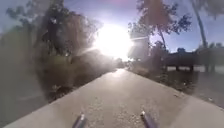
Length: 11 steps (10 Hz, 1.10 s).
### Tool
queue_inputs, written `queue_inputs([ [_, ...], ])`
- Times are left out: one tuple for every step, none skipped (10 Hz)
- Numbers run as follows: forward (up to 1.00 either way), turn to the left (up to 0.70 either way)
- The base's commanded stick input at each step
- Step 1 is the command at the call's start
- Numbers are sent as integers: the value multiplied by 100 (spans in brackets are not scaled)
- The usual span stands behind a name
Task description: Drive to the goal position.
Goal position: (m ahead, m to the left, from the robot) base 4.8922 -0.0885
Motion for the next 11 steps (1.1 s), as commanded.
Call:
queue_inputs([
  [95, 0],
  [95, 0],
  [95, 0],
  [95, 0],
  [95, 0],
  [95, 0],
  [95, 0],
  [95, 0],
  [95, 0],
  [95, 0],
  [95, 0],
])
